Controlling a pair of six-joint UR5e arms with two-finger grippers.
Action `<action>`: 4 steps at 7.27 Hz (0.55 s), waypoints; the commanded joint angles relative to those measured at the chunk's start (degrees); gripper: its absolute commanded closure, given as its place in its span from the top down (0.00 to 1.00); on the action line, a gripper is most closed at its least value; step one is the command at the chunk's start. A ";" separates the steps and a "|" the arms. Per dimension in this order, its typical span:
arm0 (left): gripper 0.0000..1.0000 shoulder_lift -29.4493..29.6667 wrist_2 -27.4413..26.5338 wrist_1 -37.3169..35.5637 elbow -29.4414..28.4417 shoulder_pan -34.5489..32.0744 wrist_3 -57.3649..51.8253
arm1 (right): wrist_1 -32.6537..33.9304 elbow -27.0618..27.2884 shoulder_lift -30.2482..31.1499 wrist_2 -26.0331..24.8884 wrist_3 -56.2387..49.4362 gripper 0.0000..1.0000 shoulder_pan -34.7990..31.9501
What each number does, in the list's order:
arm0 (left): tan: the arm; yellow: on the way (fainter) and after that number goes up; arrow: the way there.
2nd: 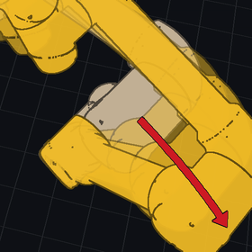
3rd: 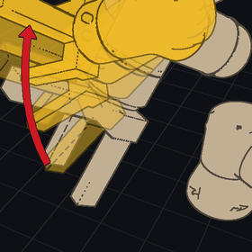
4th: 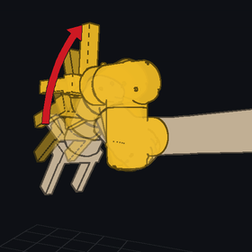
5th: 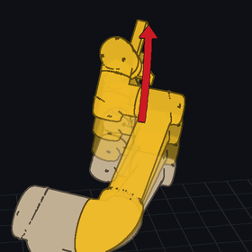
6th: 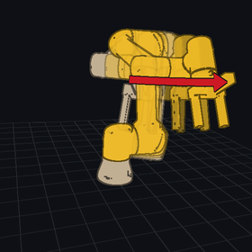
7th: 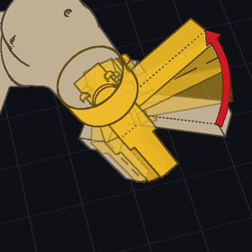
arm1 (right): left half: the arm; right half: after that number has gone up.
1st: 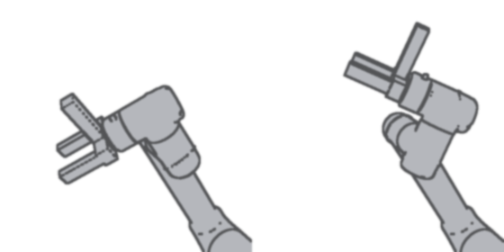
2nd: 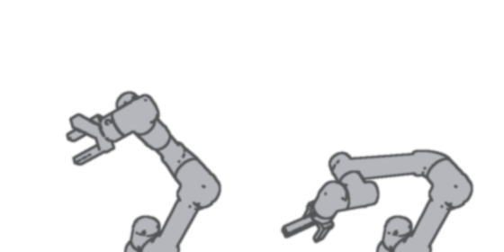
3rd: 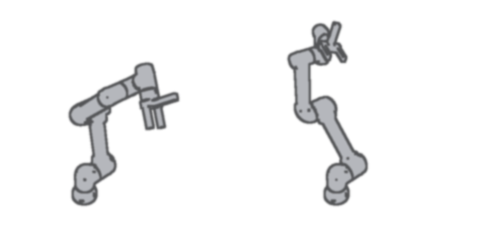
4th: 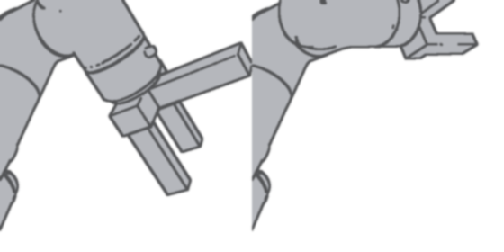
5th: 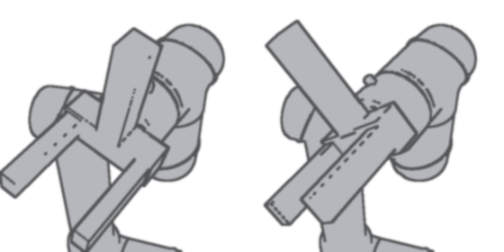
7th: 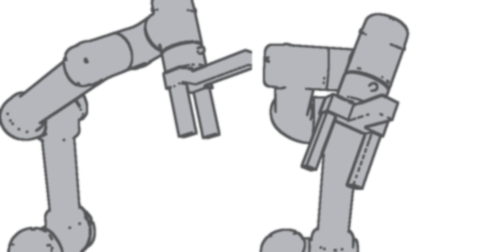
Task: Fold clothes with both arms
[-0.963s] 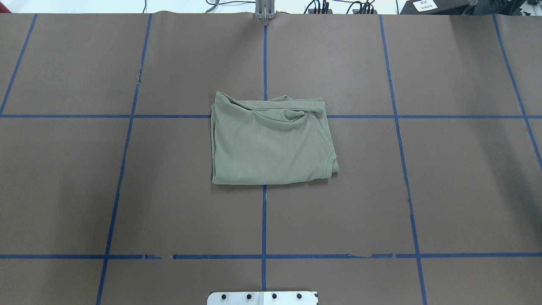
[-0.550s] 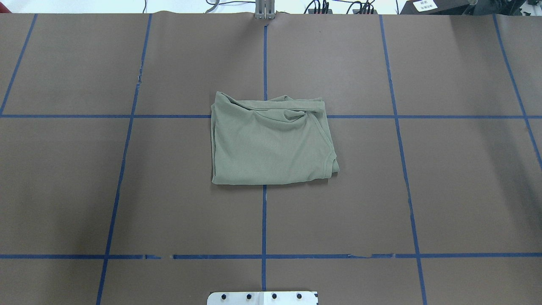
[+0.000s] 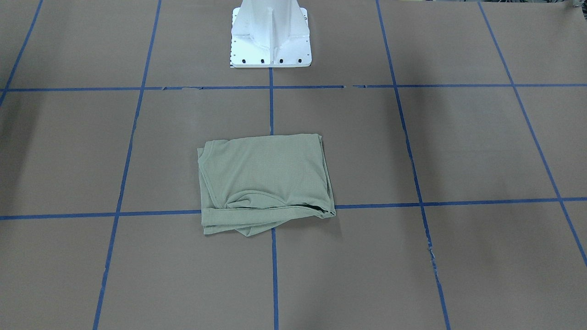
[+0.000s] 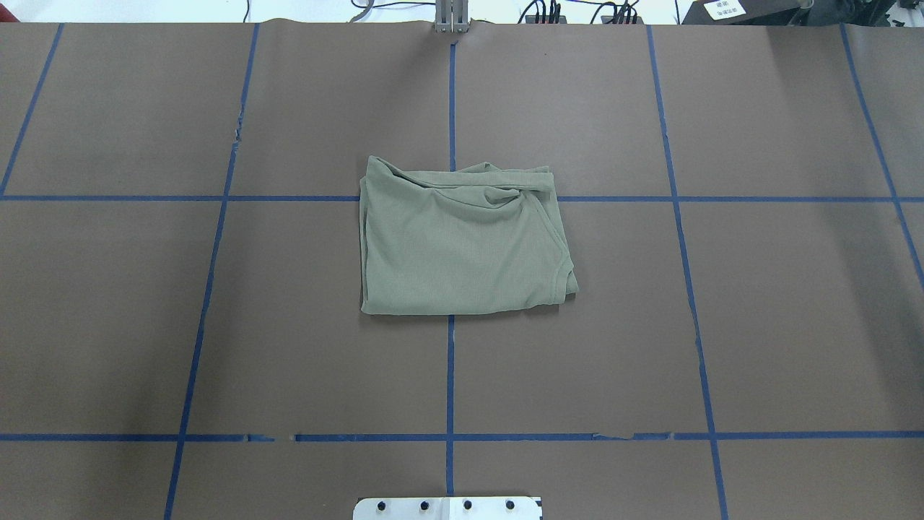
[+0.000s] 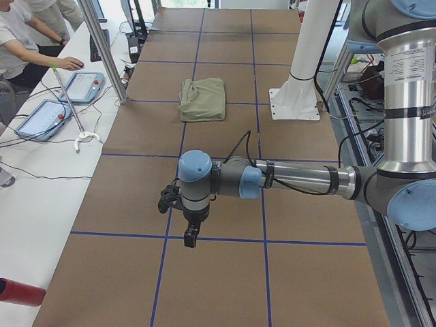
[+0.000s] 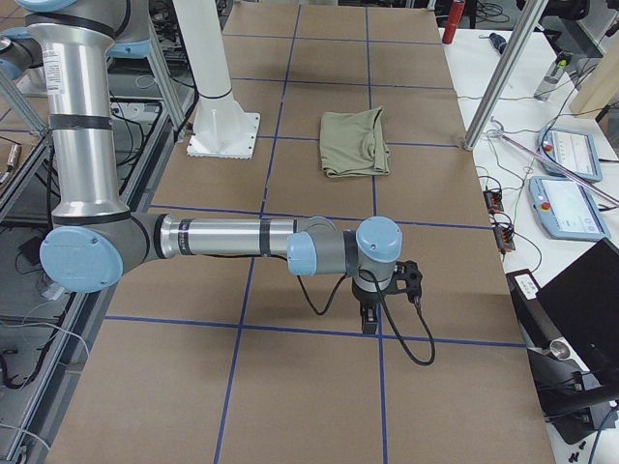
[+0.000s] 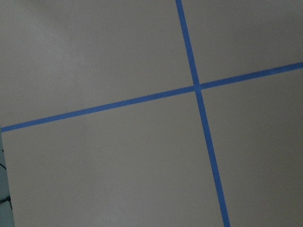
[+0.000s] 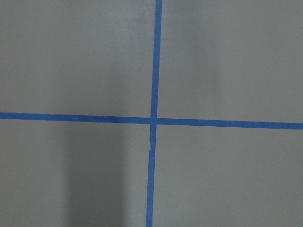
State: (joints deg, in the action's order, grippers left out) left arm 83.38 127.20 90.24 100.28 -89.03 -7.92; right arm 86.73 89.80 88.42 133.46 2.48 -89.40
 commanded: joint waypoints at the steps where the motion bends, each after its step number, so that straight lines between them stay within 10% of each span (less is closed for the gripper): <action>1: 1.00 -0.76 7.95 -0.16 -1.21 -0.10 -0.16 | 0.11 -0.07 1.92 2.22 -0.20 1.00 -1.39; 4: 1.00 -0.77 7.80 -0.15 -2.28 0.08 -0.34 | -0.15 0.11 4.57 4.00 -0.20 1.00 -3.67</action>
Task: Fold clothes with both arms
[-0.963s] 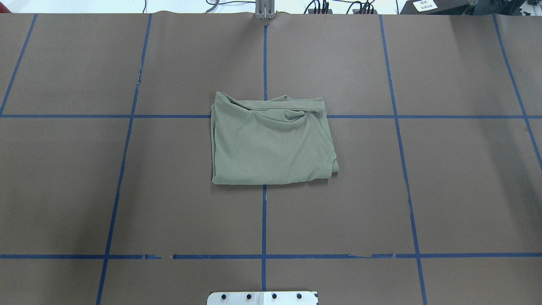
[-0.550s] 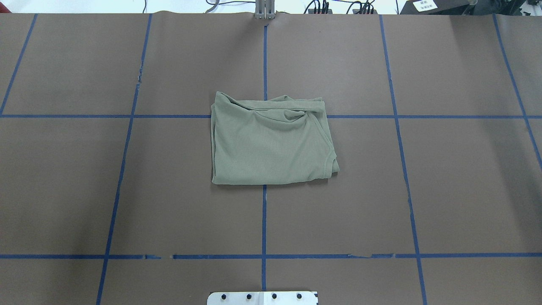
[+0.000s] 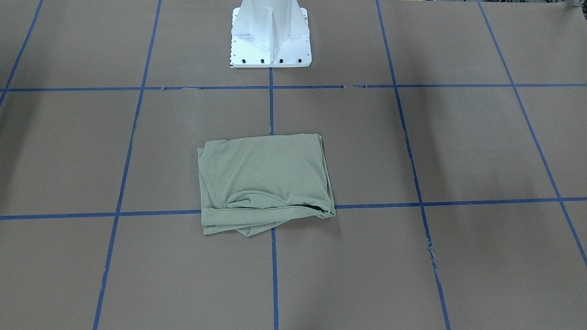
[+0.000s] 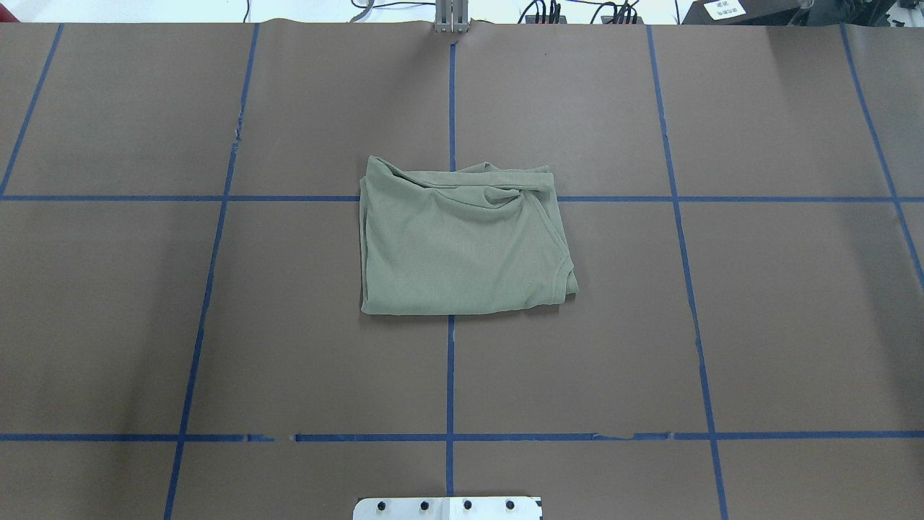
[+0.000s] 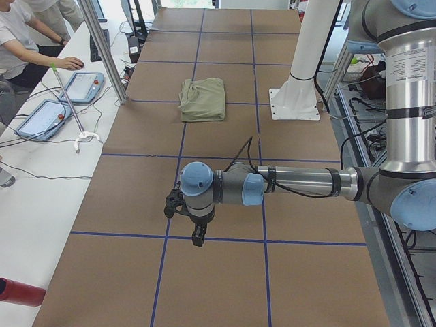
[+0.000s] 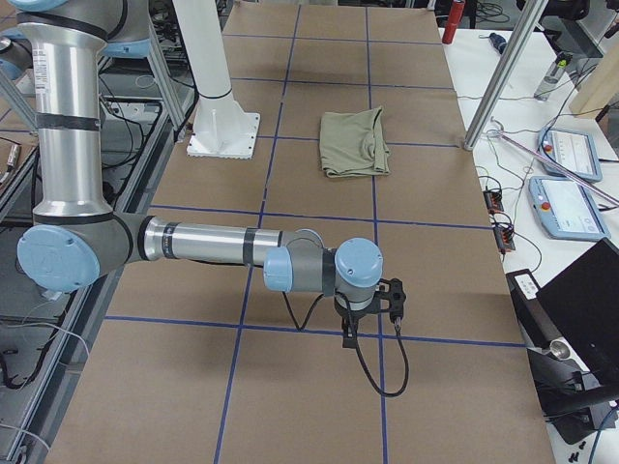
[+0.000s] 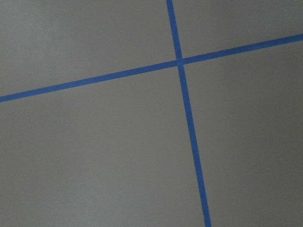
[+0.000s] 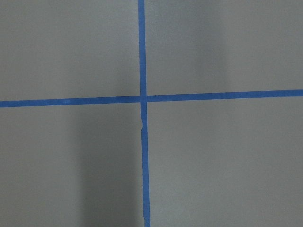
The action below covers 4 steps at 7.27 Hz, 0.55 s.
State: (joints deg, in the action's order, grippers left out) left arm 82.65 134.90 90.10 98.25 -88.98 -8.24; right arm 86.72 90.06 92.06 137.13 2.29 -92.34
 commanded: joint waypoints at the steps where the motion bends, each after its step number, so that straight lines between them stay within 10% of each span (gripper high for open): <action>1: 1.00 -0.03 0.10 -0.01 -0.25 0.03 -0.11 | -0.06 -0.23 1.37 -0.11 0.00 1.00 -0.91; 4: 1.00 0.05 0.01 -0.01 -0.16 0.03 -0.11 | -0.24 1.95 1.64 -0.46 5.32 1.00 -1.17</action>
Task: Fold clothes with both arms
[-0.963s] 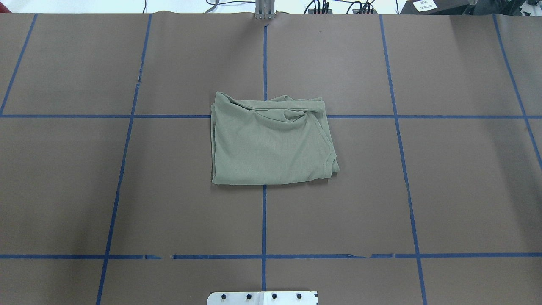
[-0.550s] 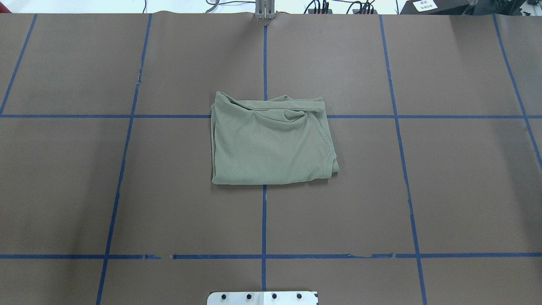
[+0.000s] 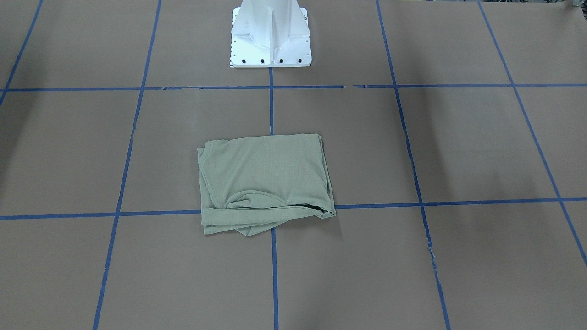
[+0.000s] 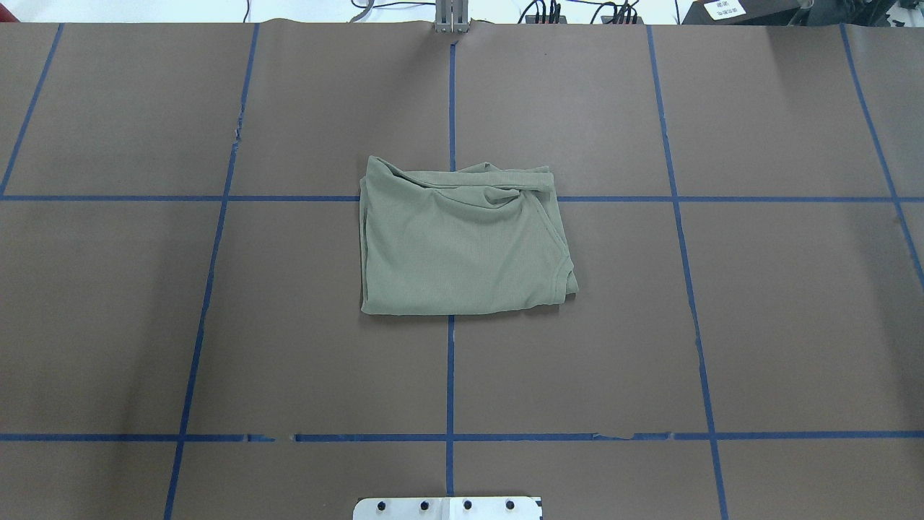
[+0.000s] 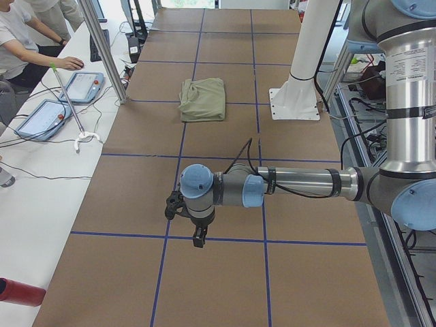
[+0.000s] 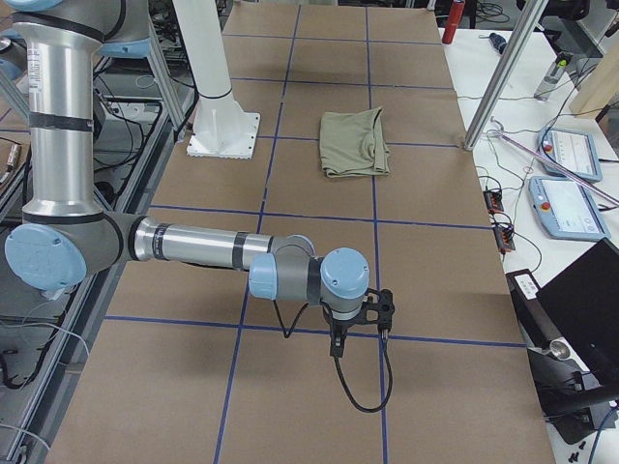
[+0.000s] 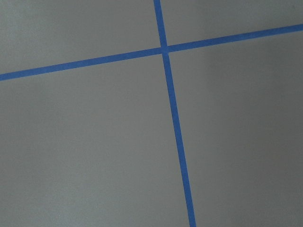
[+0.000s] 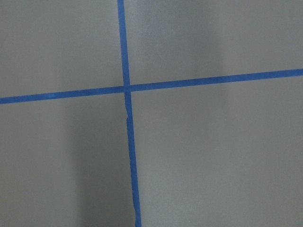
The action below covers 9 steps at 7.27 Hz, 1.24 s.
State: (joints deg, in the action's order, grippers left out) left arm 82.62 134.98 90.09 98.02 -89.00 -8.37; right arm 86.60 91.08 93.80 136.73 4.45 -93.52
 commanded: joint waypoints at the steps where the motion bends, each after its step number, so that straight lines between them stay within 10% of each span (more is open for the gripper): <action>1: 1.00 0.09 -0.07 0.00 0.24 -0.03 0.11 | -0.11 1.90 -0.19 -0.06 5.46 1.00 0.26; 9: 1.00 0.53 0.81 0.17 0.77 -0.03 13.29 | -0.46 2.08 -0.37 -0.93 4.70 1.00 2.28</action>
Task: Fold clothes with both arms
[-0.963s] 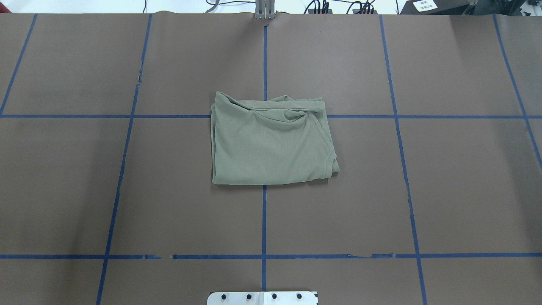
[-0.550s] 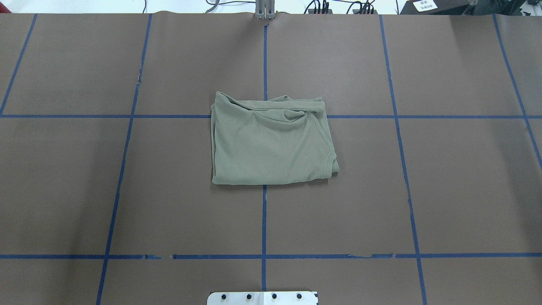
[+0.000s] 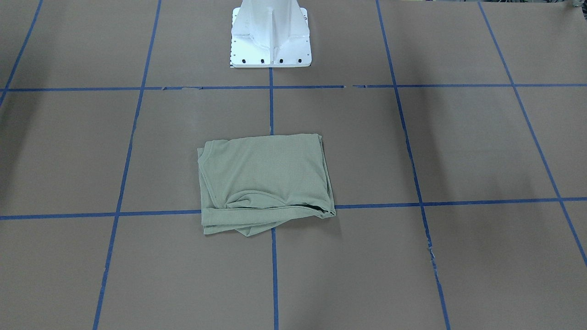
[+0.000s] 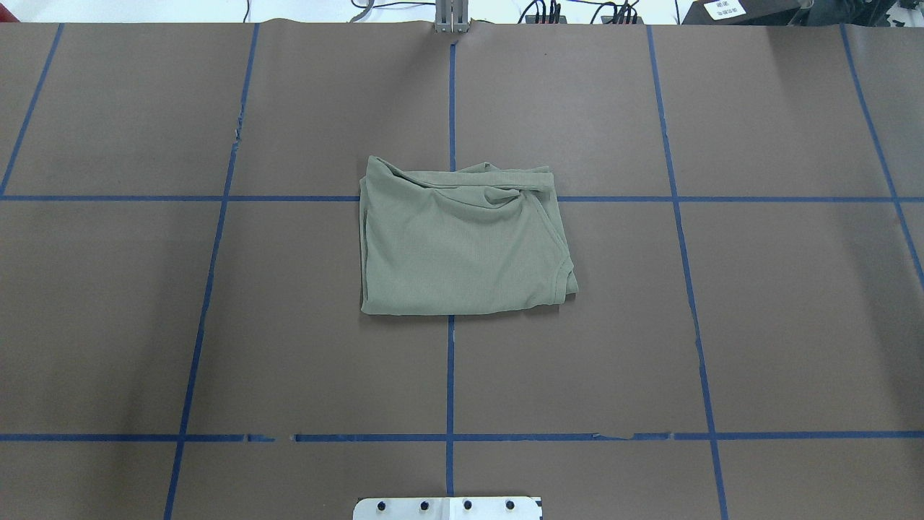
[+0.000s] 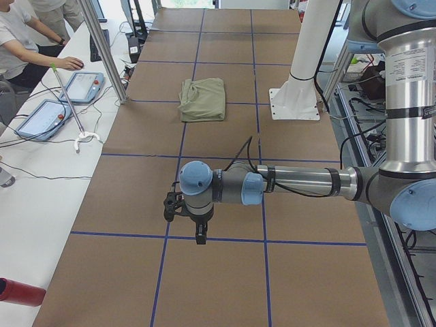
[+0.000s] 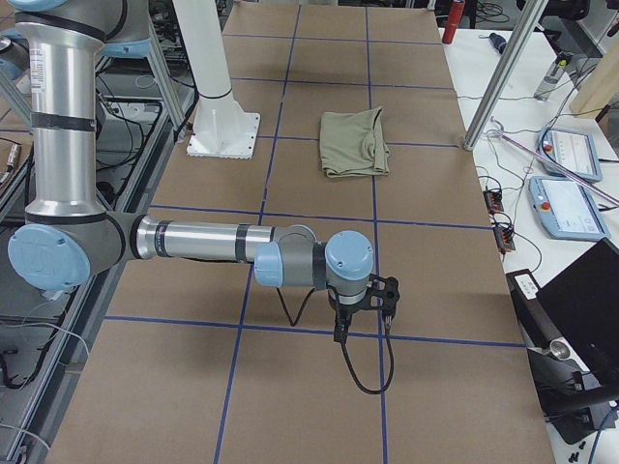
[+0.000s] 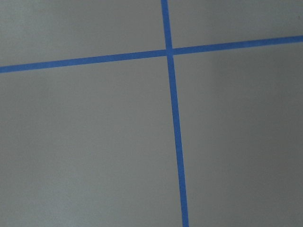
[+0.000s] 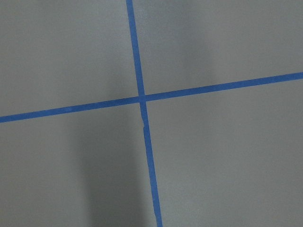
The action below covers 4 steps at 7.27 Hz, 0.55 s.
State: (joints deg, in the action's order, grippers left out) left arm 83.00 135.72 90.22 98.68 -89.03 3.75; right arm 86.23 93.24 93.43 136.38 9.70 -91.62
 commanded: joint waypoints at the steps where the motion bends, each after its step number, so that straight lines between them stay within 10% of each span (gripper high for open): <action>1: 1.00 0.14 -0.02 0.05 0.11 0.00 1.09 | -0.01 -0.08 0.00 -2.51 -2.82 1.00 0.83; 4: 1.00 0.23 -0.02 0.22 0.28 0.00 1.17 | 0.16 -0.43 0.35 -2.44 -7.59 1.00 0.92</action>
State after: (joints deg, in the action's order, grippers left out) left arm 83.20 135.71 90.42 98.93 -89.03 4.93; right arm 86.35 92.88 93.66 133.56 2.71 -90.80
